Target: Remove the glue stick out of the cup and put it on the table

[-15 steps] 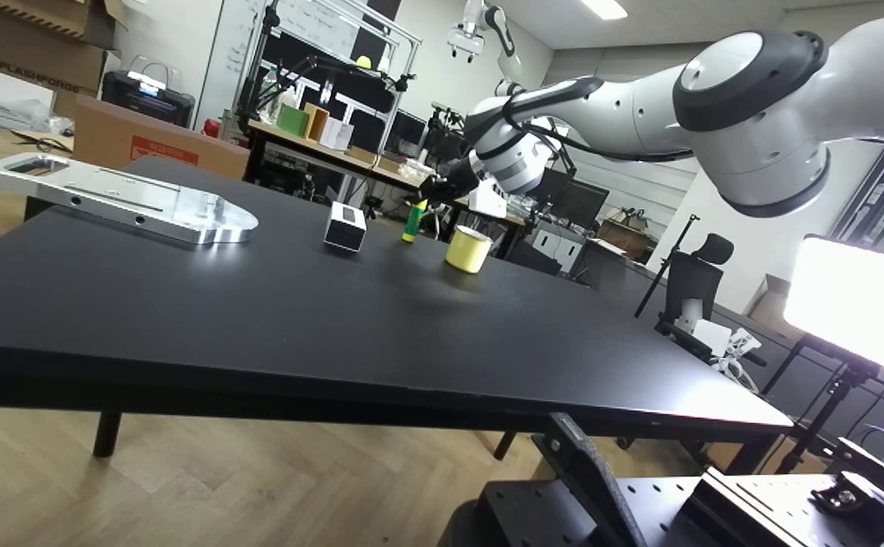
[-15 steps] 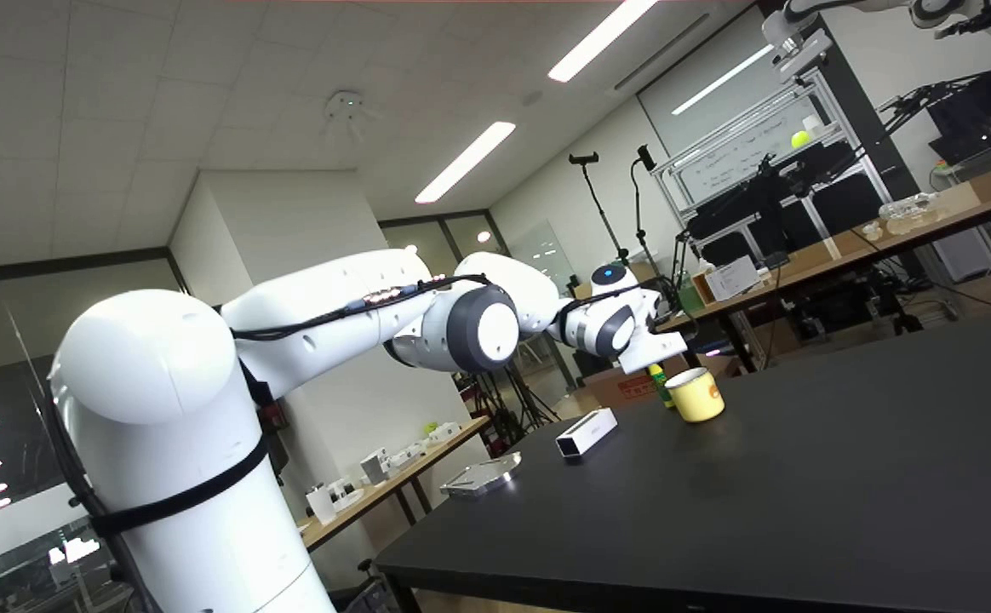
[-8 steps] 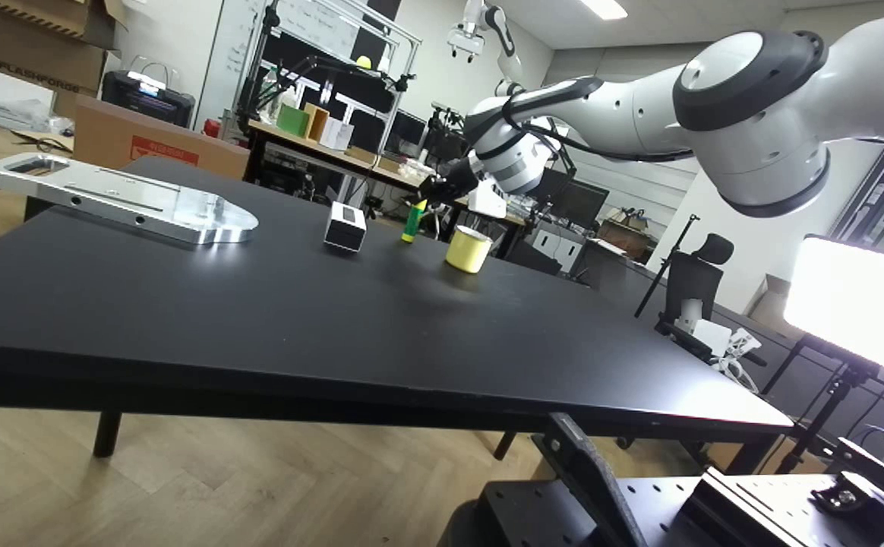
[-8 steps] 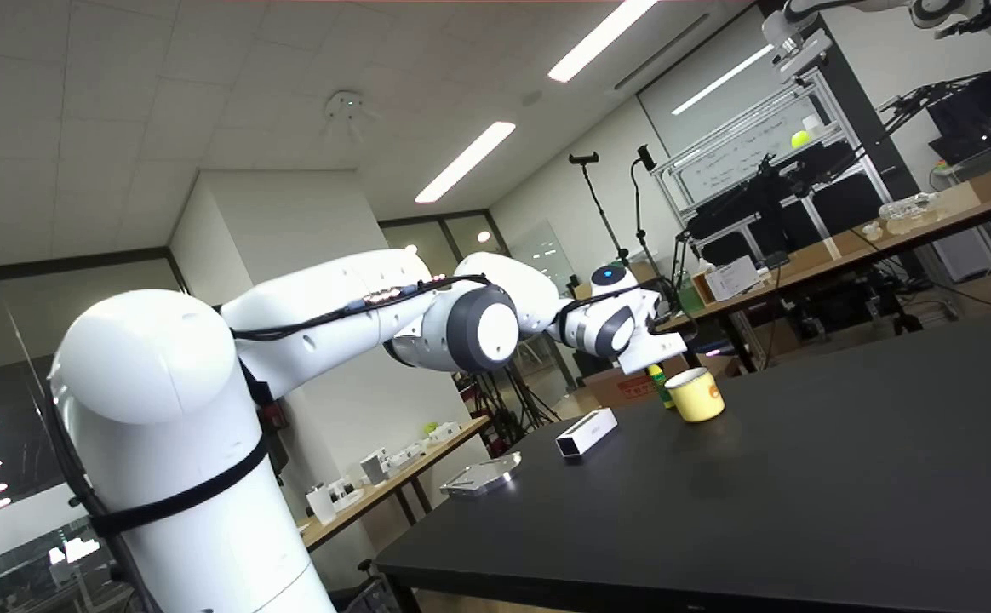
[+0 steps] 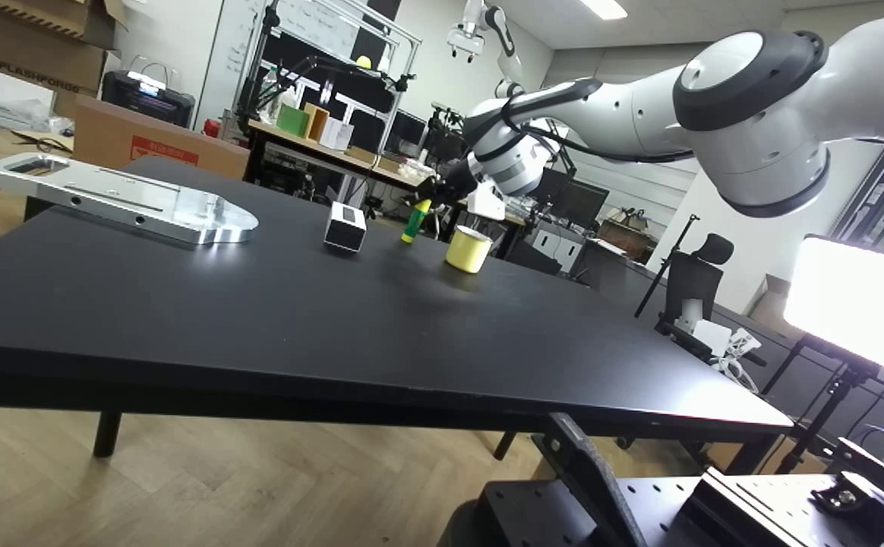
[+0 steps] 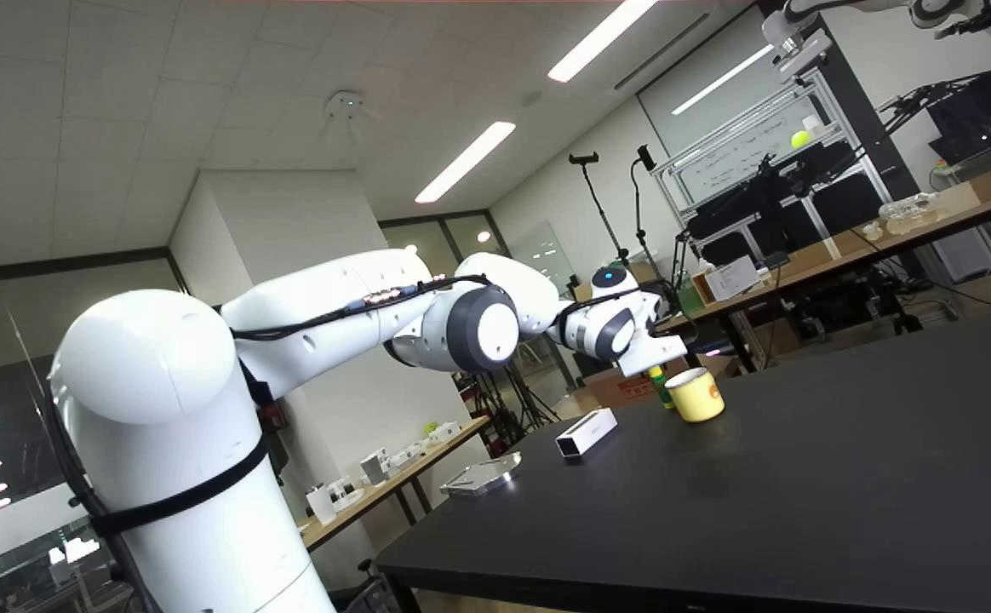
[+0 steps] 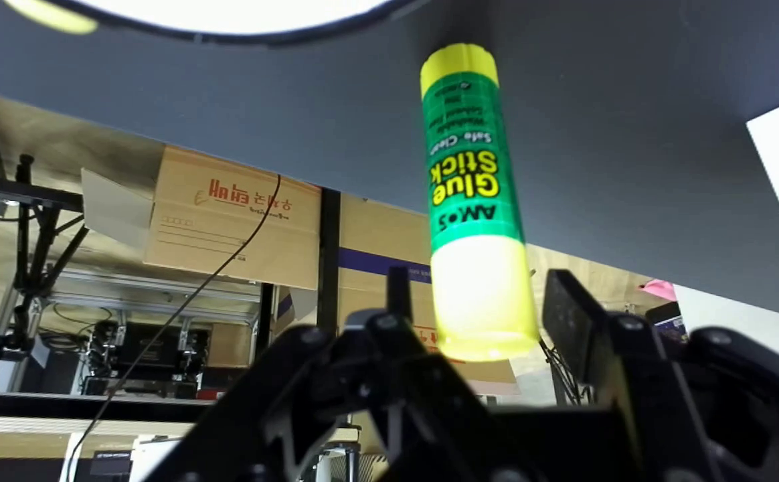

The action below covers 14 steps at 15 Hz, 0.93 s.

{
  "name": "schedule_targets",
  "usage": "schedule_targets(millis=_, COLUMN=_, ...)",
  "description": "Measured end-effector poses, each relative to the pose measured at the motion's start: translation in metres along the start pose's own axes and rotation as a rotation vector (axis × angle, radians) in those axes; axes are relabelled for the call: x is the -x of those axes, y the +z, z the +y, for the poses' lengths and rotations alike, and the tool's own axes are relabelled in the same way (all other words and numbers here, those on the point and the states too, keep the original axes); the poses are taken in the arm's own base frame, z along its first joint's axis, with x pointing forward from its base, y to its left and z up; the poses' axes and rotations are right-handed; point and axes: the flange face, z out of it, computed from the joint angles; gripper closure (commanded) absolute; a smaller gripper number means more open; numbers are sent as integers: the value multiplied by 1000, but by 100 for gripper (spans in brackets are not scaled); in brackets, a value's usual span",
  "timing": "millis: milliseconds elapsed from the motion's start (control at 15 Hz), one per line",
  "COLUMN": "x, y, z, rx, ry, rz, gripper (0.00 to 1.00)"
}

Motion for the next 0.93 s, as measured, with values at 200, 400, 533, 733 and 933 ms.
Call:
schedule_targets(millis=200, x=2, y=2, z=-1, rx=-3, ry=1, rz=-5, gripper=0)
schedule_targets(millis=400, x=3, y=2, z=-1, rx=-4, ry=1, rz=-6, gripper=0)
schedule_targets(millis=533, x=2, y=1, z=-1, rx=-3, ry=-1, rz=-5, gripper=0)
schedule_targets(millis=733, x=-6, y=-3, z=0, rx=4, ry=-10, rz=6, gripper=0)
schedule_targets(millis=933, x=-21, y=-13, z=0, rx=10, ry=-25, rz=24, gripper=0)
